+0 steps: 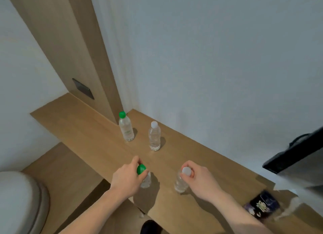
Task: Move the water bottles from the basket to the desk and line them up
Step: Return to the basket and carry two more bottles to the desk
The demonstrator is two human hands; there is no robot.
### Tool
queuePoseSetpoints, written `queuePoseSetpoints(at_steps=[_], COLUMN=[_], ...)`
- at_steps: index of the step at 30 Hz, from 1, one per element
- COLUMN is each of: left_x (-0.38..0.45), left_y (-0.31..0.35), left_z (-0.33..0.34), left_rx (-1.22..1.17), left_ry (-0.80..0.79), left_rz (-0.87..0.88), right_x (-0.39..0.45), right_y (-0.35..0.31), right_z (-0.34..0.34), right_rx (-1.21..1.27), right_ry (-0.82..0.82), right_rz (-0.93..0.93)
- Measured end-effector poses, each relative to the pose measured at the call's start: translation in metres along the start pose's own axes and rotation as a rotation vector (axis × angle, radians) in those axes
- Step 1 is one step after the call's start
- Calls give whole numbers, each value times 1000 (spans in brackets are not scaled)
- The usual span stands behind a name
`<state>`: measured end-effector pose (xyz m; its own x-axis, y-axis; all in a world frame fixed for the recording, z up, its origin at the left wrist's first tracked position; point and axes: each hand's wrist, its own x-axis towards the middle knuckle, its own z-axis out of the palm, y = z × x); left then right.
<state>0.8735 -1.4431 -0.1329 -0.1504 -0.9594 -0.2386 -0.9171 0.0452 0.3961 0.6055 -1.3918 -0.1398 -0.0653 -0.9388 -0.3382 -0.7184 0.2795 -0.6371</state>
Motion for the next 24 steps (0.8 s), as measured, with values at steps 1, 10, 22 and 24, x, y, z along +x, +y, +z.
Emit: queuePoseSetpoints(at_steps=[1,10,22,24], left_x=[12,68,38,21], left_y=[-4,-13,1,23], left_z=[0,-9,-60,-69], left_rx=[13,71,242,176], left_ry=[-22,-101,-101,-83], left_rz=[18,196,400,517], right_x=[6,27,-41,-78], right_y=[-2,-12,-26,-23], right_z=[5,38,8,-2], right_rx=[7,119,208,219], right_ry=[13,60,137,187], right_rz=[24,191,256,256])
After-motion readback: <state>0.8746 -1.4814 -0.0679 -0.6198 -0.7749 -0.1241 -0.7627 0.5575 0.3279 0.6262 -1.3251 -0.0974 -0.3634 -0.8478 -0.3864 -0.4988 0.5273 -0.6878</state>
